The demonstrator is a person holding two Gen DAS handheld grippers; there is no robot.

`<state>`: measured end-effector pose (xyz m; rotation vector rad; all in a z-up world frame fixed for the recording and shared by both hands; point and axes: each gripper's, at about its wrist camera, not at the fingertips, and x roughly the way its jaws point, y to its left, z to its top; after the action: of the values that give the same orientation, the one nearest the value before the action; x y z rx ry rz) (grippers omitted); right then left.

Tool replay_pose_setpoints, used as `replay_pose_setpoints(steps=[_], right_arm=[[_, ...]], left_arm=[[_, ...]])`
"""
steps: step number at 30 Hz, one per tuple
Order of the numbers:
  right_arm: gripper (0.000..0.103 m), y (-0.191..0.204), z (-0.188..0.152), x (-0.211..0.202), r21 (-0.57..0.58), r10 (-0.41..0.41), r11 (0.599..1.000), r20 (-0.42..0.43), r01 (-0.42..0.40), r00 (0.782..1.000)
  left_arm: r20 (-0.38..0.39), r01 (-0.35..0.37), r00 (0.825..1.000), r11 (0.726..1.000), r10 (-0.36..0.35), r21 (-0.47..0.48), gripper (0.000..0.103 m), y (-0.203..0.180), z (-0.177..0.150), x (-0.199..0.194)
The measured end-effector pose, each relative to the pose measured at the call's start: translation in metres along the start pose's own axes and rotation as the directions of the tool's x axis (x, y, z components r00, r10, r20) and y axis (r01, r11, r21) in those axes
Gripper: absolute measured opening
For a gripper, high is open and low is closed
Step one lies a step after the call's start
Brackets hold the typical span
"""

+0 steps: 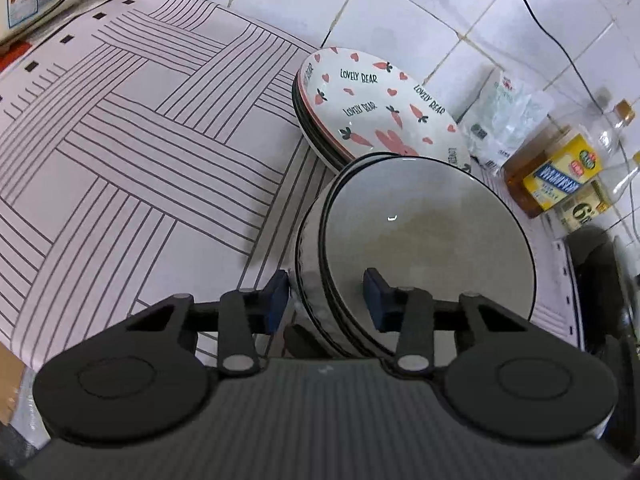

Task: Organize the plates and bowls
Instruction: 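Carry the bowl stack with the left gripper onto the bunny-print plate stack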

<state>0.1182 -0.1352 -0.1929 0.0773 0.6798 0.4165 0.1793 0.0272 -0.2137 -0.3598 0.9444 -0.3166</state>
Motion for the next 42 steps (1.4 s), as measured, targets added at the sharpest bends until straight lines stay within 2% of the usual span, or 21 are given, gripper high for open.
replay_pose_setpoints(steps=[14,22,27,32,42], right_arm=[[0.103,-0.001,-0.009,-0.014,0.006,0.016,1.0,0.037,-0.016,0.999],[0.103,-0.001,-0.012,-0.03,-0.003,0.027,1.0,0.085,-0.027,0.996],[0.103,-0.003,-0.006,-0.04,-0.007,0.034,0.999,0.117,-0.033,0.993],[0.103,-0.005,0.005,-0.044,-0.018,0.017,1.0,0.145,-0.015,0.989],[0.103,-0.02,0.054,-0.026,-0.011,-0.009,1.0,0.205,0.012,0.979]], left_arm=[[-0.026,0.001,1.0,0.997,0.001,0.079,0.039,-0.011,-0.003,-0.008],[-0.005,-0.009,1.0,0.991,0.01,0.134,0.039,-0.024,-0.003,-0.026],[0.024,-0.029,0.999,0.979,0.025,0.202,0.039,-0.037,0.002,-0.039],[0.06,-0.045,0.998,0.969,0.032,0.242,0.039,-0.049,0.016,-0.046],[0.082,-0.029,0.997,0.961,0.006,0.276,0.039,-0.068,0.074,-0.035]])
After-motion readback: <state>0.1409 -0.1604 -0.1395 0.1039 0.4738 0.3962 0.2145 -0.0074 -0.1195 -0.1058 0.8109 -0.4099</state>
